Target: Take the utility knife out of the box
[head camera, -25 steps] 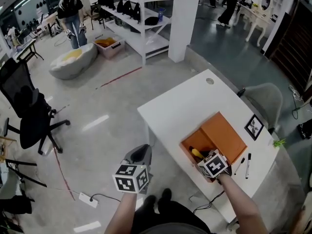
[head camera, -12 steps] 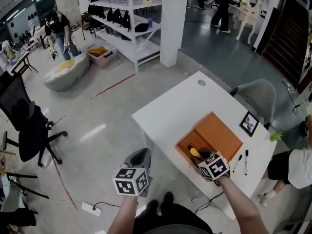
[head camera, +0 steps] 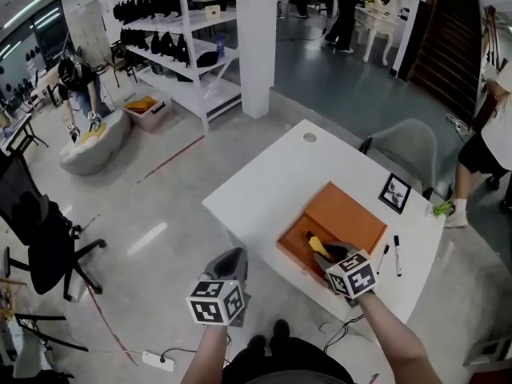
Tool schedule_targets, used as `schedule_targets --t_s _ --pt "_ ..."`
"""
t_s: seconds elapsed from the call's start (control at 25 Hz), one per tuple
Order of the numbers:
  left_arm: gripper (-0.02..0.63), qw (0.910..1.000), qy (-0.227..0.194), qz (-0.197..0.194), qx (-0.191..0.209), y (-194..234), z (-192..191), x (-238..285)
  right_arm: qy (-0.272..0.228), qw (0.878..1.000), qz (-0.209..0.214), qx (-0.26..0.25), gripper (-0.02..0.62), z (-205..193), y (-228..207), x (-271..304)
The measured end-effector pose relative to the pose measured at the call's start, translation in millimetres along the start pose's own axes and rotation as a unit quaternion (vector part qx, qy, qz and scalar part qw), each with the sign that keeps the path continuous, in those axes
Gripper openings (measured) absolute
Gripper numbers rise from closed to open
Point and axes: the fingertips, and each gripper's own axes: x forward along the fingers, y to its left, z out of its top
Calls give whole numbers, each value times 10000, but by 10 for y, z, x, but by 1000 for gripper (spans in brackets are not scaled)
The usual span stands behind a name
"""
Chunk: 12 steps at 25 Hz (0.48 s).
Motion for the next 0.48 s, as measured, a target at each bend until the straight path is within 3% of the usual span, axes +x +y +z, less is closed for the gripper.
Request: schedule_targets --t_s 0.48 --pt "28 9984 159 -433 320 -326 13 176 -1003 9925 -356 593 113 239 -18 -500"
